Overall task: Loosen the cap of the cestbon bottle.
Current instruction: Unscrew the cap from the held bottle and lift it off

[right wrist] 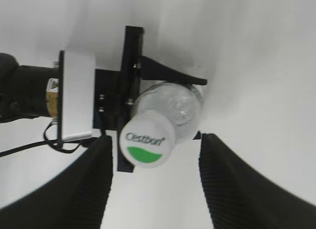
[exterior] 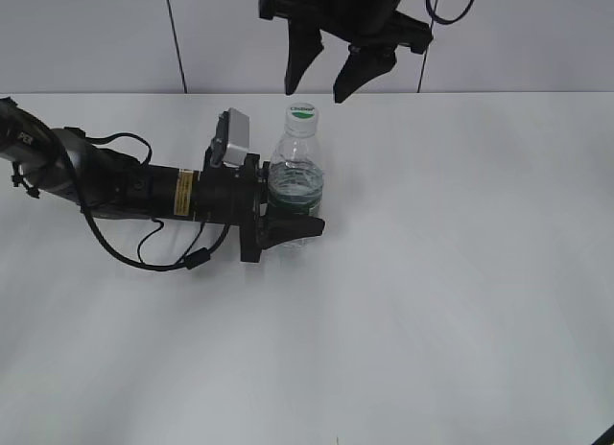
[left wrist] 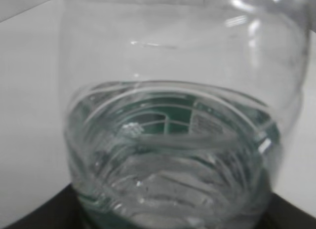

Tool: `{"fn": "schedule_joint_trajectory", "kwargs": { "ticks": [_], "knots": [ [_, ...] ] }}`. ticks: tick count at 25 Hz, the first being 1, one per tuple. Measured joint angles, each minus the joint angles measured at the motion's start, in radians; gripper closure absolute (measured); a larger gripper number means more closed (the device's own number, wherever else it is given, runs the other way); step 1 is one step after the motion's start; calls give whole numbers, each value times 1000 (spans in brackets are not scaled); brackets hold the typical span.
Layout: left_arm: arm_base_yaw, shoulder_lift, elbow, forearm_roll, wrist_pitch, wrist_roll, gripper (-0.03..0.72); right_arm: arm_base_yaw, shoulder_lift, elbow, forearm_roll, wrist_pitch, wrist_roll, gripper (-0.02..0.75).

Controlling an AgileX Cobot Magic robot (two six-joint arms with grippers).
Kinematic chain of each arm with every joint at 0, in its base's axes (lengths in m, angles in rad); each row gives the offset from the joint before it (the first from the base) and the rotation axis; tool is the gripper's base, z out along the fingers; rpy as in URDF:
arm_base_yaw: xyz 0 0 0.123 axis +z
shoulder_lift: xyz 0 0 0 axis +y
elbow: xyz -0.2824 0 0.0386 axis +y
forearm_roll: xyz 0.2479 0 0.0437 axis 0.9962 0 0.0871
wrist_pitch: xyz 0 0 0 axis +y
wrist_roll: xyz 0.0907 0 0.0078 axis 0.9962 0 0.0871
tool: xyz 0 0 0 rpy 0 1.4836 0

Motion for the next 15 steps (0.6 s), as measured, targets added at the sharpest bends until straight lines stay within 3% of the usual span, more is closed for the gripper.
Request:
{"fn": "schedule_joint_trajectory", "kwargs": {
  "ticks": [15],
  "knots": [
    [0,0,0,-5,2,-1,276,0,35,0,28,1,17,309]
  ]
}}
